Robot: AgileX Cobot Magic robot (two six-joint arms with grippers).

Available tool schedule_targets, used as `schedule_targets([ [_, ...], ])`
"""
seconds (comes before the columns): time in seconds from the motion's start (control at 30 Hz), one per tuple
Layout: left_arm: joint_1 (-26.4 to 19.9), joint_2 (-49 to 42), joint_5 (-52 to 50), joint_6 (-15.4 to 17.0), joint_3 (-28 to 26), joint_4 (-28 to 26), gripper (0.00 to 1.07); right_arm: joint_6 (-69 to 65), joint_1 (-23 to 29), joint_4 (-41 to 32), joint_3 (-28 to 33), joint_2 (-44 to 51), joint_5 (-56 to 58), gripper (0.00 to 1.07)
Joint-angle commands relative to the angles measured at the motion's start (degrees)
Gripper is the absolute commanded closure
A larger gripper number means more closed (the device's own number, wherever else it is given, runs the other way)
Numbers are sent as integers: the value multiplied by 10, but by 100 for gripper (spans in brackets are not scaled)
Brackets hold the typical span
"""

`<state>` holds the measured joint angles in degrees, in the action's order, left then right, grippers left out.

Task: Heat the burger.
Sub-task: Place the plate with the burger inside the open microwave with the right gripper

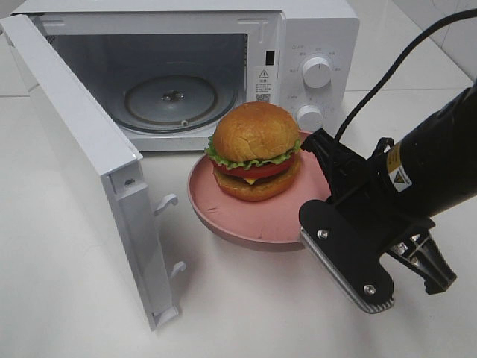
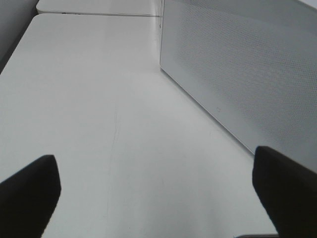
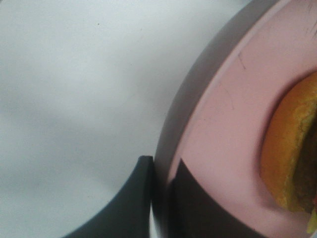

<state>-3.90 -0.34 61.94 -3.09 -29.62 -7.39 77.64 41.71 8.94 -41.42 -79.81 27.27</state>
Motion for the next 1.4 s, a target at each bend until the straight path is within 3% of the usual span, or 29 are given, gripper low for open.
schedule_targets([
  [0.03,-1,-10,-7,0,1,-3,9,7,-2,6,-17,5,-35,107],
  [0.47,-1,-10,-7,0,1,-3,9,8,-2,7,-65,-7,-40,107],
  [1.1,-1,-10,-7,0,1,-3,9,73,-2,-78,-142,-108,-61,107],
  [1.4,-1,-10,-7,0,1,-3,9,80,-2,-83,-184,-145,-68,107],
])
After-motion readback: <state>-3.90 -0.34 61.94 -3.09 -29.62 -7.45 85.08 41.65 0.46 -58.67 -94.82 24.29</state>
